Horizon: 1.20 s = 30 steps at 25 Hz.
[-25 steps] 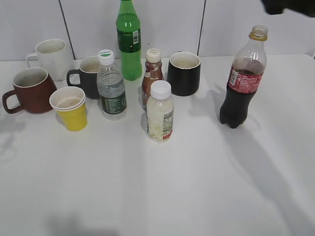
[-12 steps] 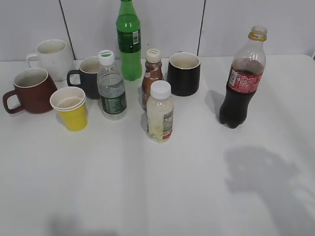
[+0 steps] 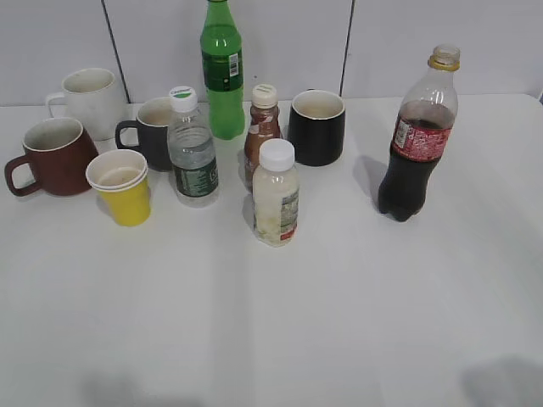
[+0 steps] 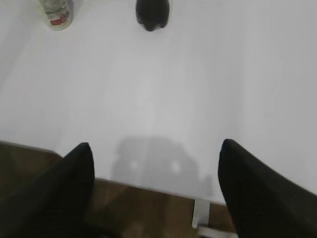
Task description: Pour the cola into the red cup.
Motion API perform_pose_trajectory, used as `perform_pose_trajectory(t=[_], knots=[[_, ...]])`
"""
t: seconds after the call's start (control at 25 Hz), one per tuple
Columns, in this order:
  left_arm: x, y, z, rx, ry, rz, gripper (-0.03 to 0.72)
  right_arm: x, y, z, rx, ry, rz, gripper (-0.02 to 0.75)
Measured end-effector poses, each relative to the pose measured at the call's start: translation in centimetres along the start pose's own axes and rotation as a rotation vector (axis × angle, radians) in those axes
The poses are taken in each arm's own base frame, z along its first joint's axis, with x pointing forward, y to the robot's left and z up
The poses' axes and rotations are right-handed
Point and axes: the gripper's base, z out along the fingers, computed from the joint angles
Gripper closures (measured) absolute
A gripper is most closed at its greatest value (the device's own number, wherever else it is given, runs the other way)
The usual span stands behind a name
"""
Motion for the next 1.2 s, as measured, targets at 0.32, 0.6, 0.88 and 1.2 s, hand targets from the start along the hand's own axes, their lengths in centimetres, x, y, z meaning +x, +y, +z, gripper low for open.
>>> perform_pose_trajectory(t=[0.32, 0.6, 0.88, 1.2], knots=[[0.2, -0.9, 1.1, 0.086, -0.095, 0.045, 0.314, 1.8, -0.3, 0.8, 0.024, -0.07, -0.029, 0.152], [0.2, -1.4, 1.1, 0.14, -0.104, 0.076, 0.314, 1.8, -0.3, 0.7, 0.027, -0.08, -0.036, 0.177], [0.2, -1.5, 1.1, 0.145, -0.104, 0.074, 0.355, 1.8, -0.3, 0.8, 0.028, -0.079, -0.037, 0.183], [0.2, -1.5, 1.1, 0.092, -0.105, 0.044, 0.417, 1.8, -0.4, 0.7, 0.057, -0.079, -0.018, 0.182]])
